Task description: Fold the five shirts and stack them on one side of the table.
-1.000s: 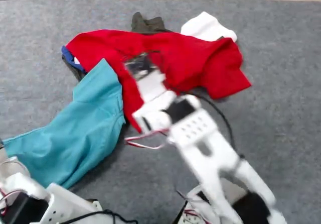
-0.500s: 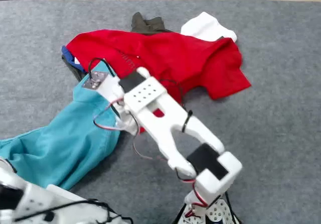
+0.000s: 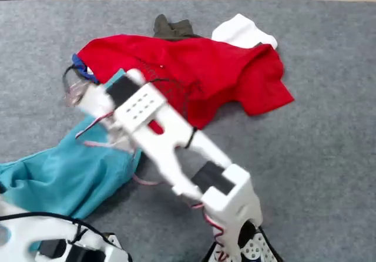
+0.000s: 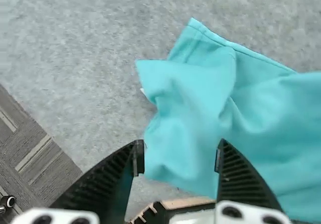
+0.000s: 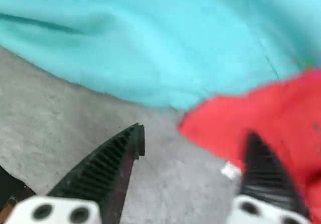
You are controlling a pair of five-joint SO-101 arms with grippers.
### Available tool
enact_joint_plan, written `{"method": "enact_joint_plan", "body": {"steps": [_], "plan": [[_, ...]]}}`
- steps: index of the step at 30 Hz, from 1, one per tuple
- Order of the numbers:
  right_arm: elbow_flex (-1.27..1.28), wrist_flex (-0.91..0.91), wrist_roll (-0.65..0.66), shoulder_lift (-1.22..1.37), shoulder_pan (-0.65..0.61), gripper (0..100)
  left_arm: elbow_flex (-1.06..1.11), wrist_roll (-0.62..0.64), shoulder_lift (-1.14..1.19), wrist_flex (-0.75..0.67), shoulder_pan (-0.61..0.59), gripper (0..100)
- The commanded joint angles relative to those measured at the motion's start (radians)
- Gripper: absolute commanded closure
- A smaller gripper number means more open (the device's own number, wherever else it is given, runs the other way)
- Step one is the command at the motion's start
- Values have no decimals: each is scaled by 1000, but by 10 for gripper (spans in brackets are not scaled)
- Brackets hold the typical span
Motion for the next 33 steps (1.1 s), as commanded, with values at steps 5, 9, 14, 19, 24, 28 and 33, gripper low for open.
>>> {"method": "enact_joint_plan", "body": {"steps": [5,9,14,19,24,28,33], "plan": [[-163,-20,6,191,-178,652,-58,3,91,-143,-71,752],[-242,-58,6,380,-178,678,-58,2,112,-137,-79,754],[-381,-14,89,593,-169,874,-56,2,112,-138,-79,755],[-473,18,163,634,-135,979,-42,2,123,-140,-79,755],[-418,20,161,484,-101,985,-36,2,123,-138,-81,755],[-311,18,164,246,-21,985,-36,2,123,-138,-81,755],[-156,18,192,-105,184,985,-36,2,124,-138,-76,755]]}}
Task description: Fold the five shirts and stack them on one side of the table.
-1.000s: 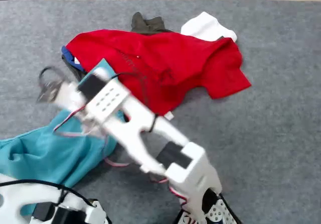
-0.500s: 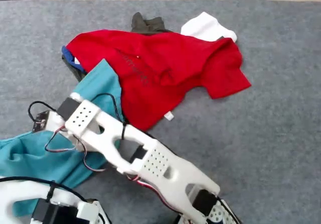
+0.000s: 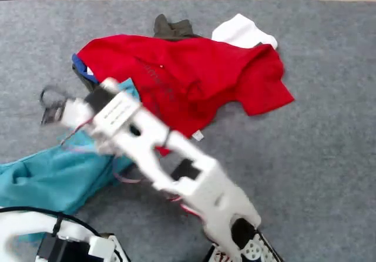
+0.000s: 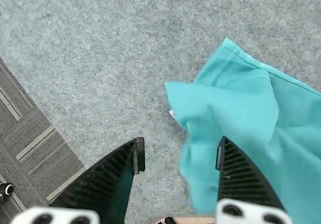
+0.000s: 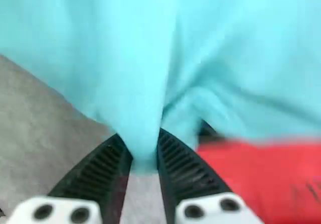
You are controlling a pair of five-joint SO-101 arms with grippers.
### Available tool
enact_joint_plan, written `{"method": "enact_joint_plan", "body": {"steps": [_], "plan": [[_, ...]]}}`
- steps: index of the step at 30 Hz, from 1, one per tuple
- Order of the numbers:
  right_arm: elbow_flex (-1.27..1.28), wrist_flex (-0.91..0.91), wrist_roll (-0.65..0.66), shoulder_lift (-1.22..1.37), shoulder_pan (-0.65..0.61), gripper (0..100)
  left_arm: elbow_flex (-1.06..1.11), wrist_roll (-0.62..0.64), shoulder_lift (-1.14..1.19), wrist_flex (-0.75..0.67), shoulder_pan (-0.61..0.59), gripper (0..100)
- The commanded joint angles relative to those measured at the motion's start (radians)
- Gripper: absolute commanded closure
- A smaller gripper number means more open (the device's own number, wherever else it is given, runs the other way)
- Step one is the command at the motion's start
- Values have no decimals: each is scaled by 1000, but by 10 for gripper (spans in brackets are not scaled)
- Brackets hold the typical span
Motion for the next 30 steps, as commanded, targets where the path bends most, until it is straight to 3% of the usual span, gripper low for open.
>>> {"method": "enact_joint_plan", "body": {"steps": [1,5,10,15,18,22,26,30], "plan": [[71,14,11,-328,181,985,-22,2,3,-12,-1,755],[128,12,17,-605,420,985,19,2,3,-20,13,755],[203,-29,18,-852,799,985,62,9,3,-12,113,755],[375,-189,18,-923,1240,985,59,11,2,51,272,752],[544,-342,8,-923,1422,985,79,9,2,101,390,752],[842,-560,-114,-921,1570,985,68,31,2,115,595,751],[1155,-841,-276,-898,1651,985,-2,232,3,103,848,750],[1425,-1172,-348,-871,1606,985,-50,457,3,3,1121,749]]}}
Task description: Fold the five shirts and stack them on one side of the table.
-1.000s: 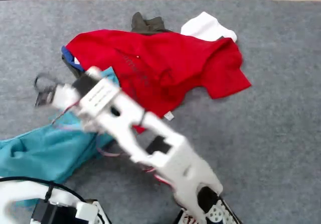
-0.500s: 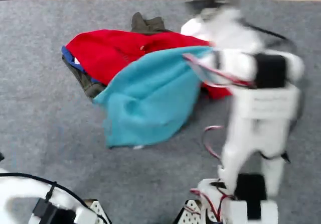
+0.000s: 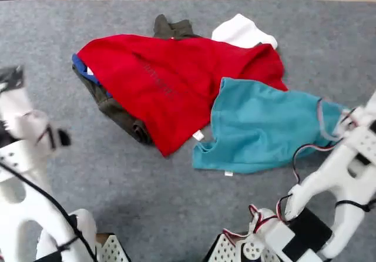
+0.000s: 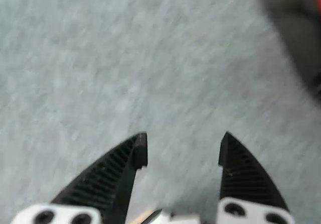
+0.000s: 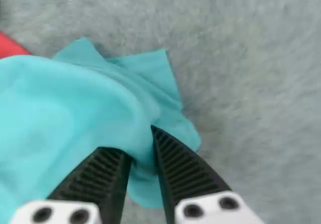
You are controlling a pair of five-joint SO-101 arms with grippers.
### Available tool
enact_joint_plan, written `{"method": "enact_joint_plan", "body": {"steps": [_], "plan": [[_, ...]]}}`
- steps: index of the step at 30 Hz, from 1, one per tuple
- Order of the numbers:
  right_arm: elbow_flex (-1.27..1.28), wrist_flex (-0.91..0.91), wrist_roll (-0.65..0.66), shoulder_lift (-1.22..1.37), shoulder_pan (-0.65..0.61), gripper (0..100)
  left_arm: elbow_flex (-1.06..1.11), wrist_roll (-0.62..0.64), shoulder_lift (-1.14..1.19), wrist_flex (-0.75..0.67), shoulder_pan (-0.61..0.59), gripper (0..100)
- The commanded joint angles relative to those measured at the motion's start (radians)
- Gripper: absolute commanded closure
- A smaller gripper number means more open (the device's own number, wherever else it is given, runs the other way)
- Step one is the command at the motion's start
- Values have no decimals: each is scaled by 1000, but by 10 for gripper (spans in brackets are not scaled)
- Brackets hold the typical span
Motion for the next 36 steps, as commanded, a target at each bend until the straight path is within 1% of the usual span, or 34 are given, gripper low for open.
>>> {"method": "enact_joint_plan", "body": {"steps": [1,4,7,10,12,13,15,17,19,22,23,25,27,28,29,30,32,36], "plan": [[225,-322,-44,5,-37,985,-65,196,-2,-107,263,749],[366,-506,-46,16,-72,985,-39,269,25,-273,417,745],[424,-592,-43,8,-137,985,-33,281,155,-354,526,718],[429,-592,-43,12,-170,985,-53,339,362,-443,533,710],[430,-592,-40,12,-186,984,-104,362,512,-474,524,710],[432,-589,-14,12,-193,984,-139,365,580,-477,522,710],[444,-566,81,10,-233,984,-222,367,713,-480,516,711],[460,-562,144,10,-290,984,-309,404,830,-482,515,711],[467,-563,166,8,-313,984,-395,425,941,-482,515,713],[464,-563,166,10,-313,984,-498,436,1086,-474,516,720],[463,-563,166,10,-313,984,-516,434,1122,-474,515,737],[463,-565,166,10,-313,984,-545,427,1180,-474,513,805],[463,-565,166,10,-313,984,-541,420,1191,-468,501,908],[463,-565,167,10,-313,984,-532,397,1191,-451,493,970],[463,-565,167,10,-313,984,-518,368,1191,-433,492,977],[463,-566,167,10,-313,984,-504,344,1191,-416,483,953],[469,-588,167,12,-313,984,-493,324,1183,-367,437,977],[469,-589,167,12,-313,984,-495,310,1068,-239,248,971]]}}
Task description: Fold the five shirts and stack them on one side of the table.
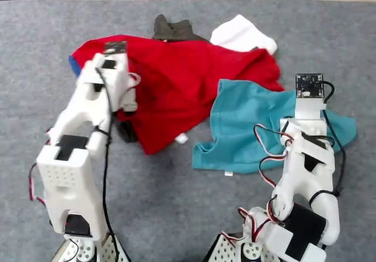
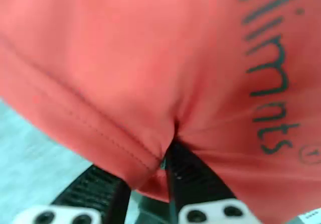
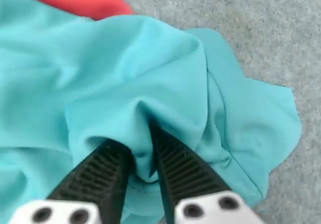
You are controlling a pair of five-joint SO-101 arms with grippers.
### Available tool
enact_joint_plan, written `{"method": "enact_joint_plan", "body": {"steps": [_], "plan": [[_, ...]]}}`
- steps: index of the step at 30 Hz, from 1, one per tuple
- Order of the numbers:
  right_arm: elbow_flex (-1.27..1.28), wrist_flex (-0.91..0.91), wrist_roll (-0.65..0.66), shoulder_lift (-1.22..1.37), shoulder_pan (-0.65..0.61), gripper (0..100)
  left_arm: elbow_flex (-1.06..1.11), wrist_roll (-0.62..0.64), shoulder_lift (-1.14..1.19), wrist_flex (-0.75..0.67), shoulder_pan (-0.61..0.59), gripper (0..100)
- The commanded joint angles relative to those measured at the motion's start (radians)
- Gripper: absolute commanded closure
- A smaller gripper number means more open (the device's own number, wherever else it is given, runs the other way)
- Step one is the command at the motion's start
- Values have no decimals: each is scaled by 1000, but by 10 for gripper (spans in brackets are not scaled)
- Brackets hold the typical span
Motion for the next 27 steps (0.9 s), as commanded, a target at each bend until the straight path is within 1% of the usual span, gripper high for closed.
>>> {"method": "enact_joint_plan", "body": {"steps": [1,4,7,10,13,15,17,18,20,22,23,27], "plan": [[-4,-18,8,-8,-21,984,18,-32,-123,124,-245,971],[-4,-18,8,-8,-21,984,19,-98,-275,150,-458,971],[-4,-18,8,-8,-23,984,18,-141,-440,147,-691,971],[-2,-18,8,-8,-26,984,21,-173,-580,97,-901,971],[-2,-17,8,-8,-28,984,19,-175,-684,46,-1053,970],[-2,-17,8,-8,-28,984,18,-175,-738,34,-1093,970],[-2,-15,8,-8,-28,984,18,-170,-786,48,-1084,945],[-2,-15,8,-8,-28,984,18,-169,-810,63,-1058,912],[-2,-15,8,-8,-28,984,27,-166,-852,100,-966,831],[-2,-15,8,-8,-28,984,28,-137,-879,147,-842,768],[-2,-14,8,-8,-28,984,28,-121,-890,164,-766,752],[-2,-14,8,-8,-28,984,28,-77,-898,170,-412,746]]}}
